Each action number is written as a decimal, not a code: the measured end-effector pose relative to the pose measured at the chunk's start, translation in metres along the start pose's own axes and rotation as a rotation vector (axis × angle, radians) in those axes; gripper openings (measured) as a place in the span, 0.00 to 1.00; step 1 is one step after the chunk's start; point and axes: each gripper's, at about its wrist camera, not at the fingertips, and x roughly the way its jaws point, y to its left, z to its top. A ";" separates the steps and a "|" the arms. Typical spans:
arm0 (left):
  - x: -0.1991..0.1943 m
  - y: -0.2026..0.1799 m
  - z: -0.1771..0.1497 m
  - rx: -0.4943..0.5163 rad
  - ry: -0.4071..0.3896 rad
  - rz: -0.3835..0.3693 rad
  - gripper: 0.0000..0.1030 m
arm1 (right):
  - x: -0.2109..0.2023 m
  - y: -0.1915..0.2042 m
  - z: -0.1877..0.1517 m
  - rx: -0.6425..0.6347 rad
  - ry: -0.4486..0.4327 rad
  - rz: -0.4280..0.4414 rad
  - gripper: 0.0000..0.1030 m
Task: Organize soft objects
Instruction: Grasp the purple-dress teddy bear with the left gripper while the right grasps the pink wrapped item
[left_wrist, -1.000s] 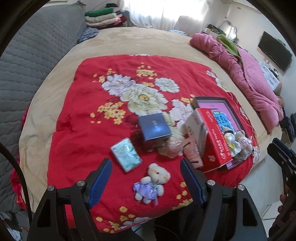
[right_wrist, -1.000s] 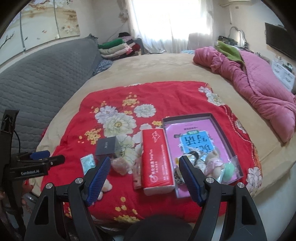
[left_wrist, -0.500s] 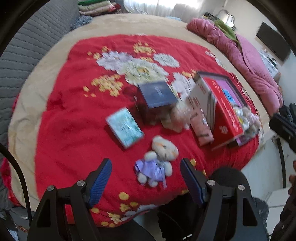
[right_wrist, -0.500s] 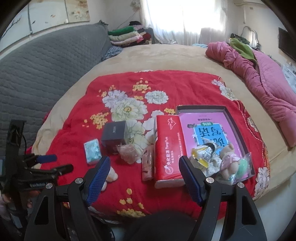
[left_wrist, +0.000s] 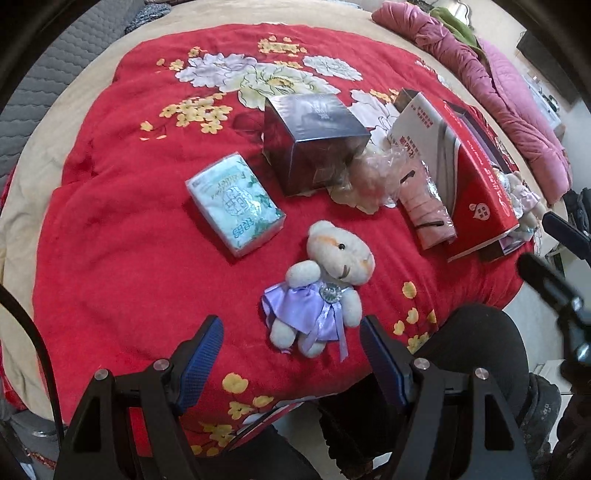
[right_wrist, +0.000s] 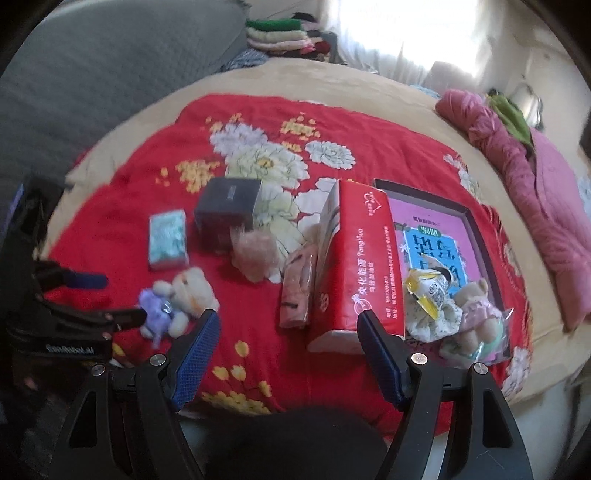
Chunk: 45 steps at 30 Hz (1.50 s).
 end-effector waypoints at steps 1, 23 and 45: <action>0.003 -0.001 0.002 0.002 0.005 -0.004 0.73 | 0.003 0.002 -0.001 -0.009 0.002 -0.005 0.75; 0.065 -0.014 0.029 0.044 0.084 -0.064 0.66 | 0.065 0.037 -0.018 -0.350 0.041 -0.240 0.75; 0.067 0.023 0.027 -0.077 0.112 -0.256 0.51 | 0.143 0.059 -0.031 -0.858 0.043 -0.435 0.51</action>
